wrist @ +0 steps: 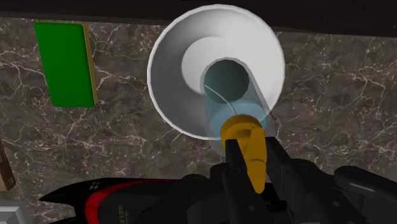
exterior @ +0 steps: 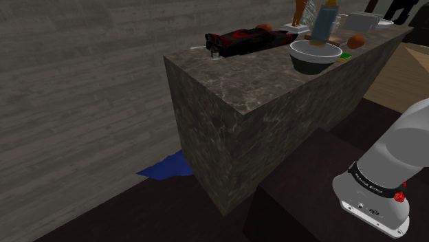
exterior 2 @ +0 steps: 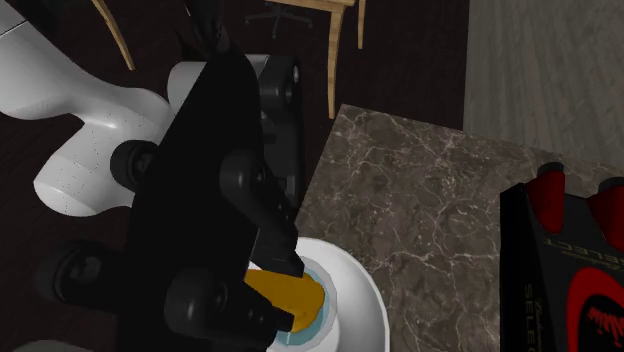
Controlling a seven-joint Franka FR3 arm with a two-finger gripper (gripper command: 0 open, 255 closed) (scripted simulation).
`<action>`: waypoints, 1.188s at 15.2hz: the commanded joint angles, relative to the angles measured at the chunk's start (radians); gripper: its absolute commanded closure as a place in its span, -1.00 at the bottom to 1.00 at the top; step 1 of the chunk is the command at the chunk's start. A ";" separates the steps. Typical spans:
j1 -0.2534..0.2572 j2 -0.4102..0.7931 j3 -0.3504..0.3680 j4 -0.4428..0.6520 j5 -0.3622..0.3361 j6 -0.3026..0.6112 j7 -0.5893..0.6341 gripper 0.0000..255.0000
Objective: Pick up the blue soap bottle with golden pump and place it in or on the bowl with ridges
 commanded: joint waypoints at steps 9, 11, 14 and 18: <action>-0.005 -0.041 0.005 -0.115 -0.010 0.076 0.003 1.00; -0.005 -0.041 0.005 -0.115 -0.010 0.076 0.003 1.00; -0.005 -0.041 0.005 -0.115 -0.010 0.076 0.003 -1.00; -0.003 -0.027 0.003 -0.067 -0.007 0.041 0.000 -1.00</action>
